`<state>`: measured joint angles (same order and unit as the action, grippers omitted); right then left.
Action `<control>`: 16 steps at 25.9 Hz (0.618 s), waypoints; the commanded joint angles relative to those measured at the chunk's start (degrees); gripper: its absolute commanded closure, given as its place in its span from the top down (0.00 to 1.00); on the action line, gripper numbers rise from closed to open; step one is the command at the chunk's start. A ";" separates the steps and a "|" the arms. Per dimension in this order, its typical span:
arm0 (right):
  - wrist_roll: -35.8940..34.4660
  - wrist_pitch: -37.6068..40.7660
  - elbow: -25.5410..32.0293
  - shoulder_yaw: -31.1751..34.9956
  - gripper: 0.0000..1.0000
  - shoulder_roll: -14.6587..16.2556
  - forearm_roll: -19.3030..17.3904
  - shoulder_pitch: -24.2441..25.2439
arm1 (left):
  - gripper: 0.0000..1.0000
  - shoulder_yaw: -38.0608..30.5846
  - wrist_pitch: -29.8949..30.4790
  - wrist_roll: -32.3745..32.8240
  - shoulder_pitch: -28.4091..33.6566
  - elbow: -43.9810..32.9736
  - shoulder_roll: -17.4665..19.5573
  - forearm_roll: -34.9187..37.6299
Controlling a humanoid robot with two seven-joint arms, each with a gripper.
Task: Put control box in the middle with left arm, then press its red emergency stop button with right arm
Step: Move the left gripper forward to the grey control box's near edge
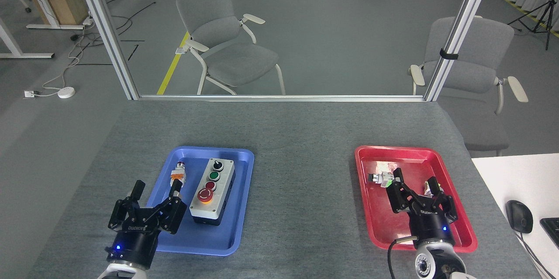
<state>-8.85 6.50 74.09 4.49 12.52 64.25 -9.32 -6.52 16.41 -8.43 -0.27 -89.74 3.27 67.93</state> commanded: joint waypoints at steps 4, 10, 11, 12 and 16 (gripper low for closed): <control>-0.20 0.01 0.00 -0.10 1.00 0.05 0.00 0.09 | 0.99 2.31 2.75 0.16 3.78 -0.70 0.07 2.11; -0.20 0.18 0.00 -0.10 1.00 -0.13 0.00 0.18 | 0.99 4.68 1.70 0.96 2.82 3.34 -1.78 15.91; -0.20 0.18 0.00 -0.10 1.00 -0.13 0.00 0.18 | 0.99 4.85 1.61 1.13 2.20 4.57 -2.13 16.18; -0.20 0.18 0.00 -0.10 1.00 -0.04 0.00 0.18 | 0.99 5.03 1.26 1.22 1.41 5.71 -2.22 16.27; -0.20 0.18 0.00 -0.10 1.00 0.05 0.00 0.35 | 0.99 6.26 -1.21 2.71 -2.37 11.78 -2.22 16.27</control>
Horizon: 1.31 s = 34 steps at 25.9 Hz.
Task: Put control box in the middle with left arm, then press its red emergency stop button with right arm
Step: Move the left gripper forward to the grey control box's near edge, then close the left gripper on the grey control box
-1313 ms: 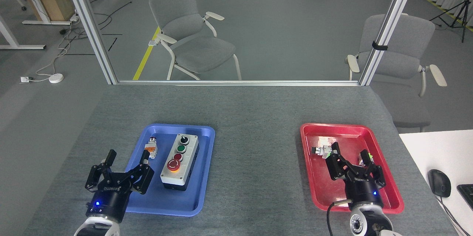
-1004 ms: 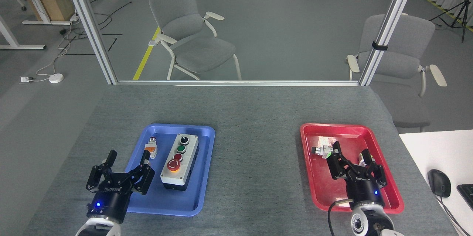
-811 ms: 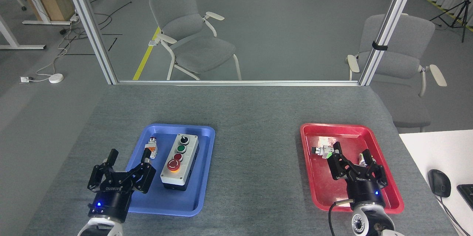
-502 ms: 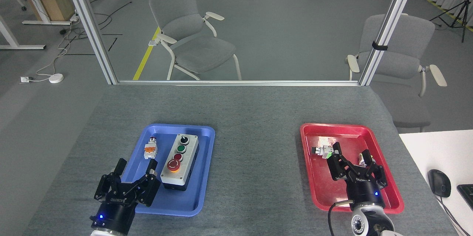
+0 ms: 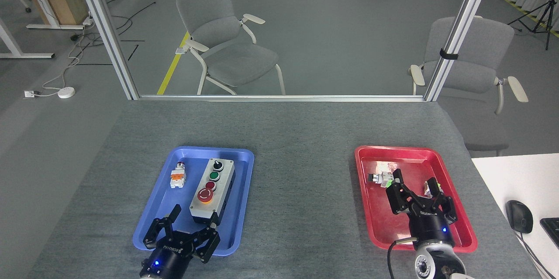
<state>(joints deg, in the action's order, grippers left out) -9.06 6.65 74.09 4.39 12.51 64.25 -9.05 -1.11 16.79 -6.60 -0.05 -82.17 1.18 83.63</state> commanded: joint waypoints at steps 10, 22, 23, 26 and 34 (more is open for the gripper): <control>-0.08 0.03 0.00 0.35 1.00 0.32 -0.09 0.17 | 0.99 1.29 -3.08 1.06 -8.65 14.75 0.05 3.29; -0.17 -0.06 0.00 0.35 1.00 0.32 0.00 0.17 | 0.99 3.31 -8.26 1.59 -13.83 23.37 -0.04 3.38; -0.17 -0.06 0.00 0.35 1.00 0.32 0.00 0.17 | 0.99 3.31 -8.35 1.59 -14.19 23.81 -0.13 3.38; -0.17 -0.06 0.00 0.44 1.00 0.24 -0.09 0.17 | 0.99 3.75 -8.70 1.59 -15.07 24.69 -0.30 3.29; -0.17 -0.06 0.00 0.18 1.00 0.24 -0.17 0.17 | 0.99 5.42 -8.97 1.59 -17.35 27.85 -1.62 2.94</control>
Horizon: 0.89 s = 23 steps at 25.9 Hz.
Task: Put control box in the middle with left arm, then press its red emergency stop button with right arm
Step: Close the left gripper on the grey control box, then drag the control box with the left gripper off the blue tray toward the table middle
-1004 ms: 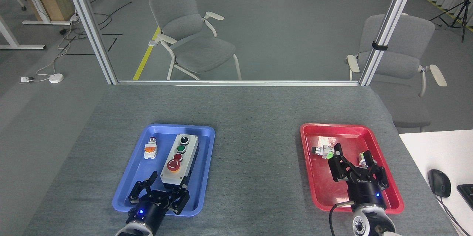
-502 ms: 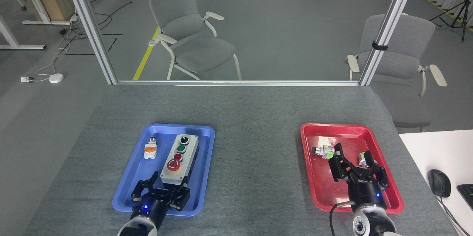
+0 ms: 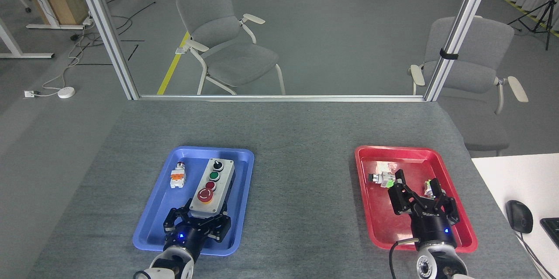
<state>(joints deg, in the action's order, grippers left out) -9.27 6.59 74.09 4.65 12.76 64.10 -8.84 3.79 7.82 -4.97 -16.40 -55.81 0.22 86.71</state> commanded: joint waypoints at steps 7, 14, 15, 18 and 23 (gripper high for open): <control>0.12 0.09 0.00 -0.16 1.00 -0.01 -0.02 0.05 | 0.98 1.05 -0.09 -0.04 -3.20 4.74 -0.75 -0.14; 0.12 0.18 0.09 -0.17 1.00 0.08 0.06 0.13 | 0.59 1.40 -0.09 -0.04 -3.73 5.80 -0.66 -0.05; -0.05 0.18 0.09 -0.25 1.00 0.16 0.06 0.13 | 0.45 1.40 -0.09 0.05 -3.82 5.80 -0.58 -0.05; -0.23 0.18 0.09 -0.08 1.00 0.25 -0.02 0.05 | 0.14 1.31 0.00 -0.04 -3.90 5.44 -0.58 -0.49; 0.04 0.18 0.09 -0.16 1.00 0.16 -0.02 -0.04 | 0.00 0.78 -0.09 -0.21 -4.87 2.28 -0.58 -1.46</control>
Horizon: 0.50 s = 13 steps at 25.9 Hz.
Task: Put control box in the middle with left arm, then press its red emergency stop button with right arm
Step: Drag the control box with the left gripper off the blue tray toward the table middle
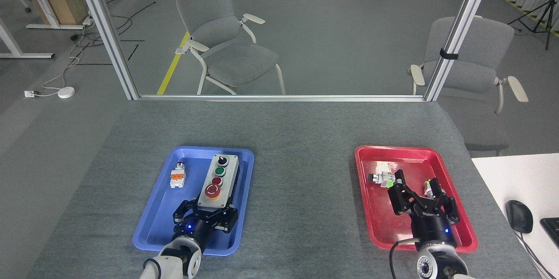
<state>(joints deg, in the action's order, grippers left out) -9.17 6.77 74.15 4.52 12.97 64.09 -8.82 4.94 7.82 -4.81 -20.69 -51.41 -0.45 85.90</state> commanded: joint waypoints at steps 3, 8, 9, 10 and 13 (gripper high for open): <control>0.12 -0.01 0.03 -0.03 1.00 0.04 -0.02 -0.05 | 0.00 -0.55 0.80 -0.37 -0.40 -8.45 0.89 -5.13; 0.12 0.26 0.03 -0.12 1.00 -0.14 -0.02 -0.05 | 0.00 -0.02 6.16 -0.29 7.07 -21.10 1.51 -8.56; 0.12 0.43 0.03 -0.12 1.00 -0.14 -0.02 -0.05 | 0.00 0.42 6.51 -0.20 8.48 -22.60 1.16 -8.47; 0.03 0.43 0.03 -0.12 1.00 -0.14 -0.02 -0.05 | 0.00 2.17 6.51 -0.20 9.18 -23.21 0.63 -8.30; 0.03 0.43 0.03 -0.03 1.00 -0.05 -0.02 -0.05 | 0.00 9.74 4.58 0.06 9.09 -22.69 -0.16 -7.77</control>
<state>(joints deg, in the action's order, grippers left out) -9.20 7.09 74.17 4.43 12.87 64.07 -8.87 9.28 13.47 -4.98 -12.64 -73.05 0.03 77.87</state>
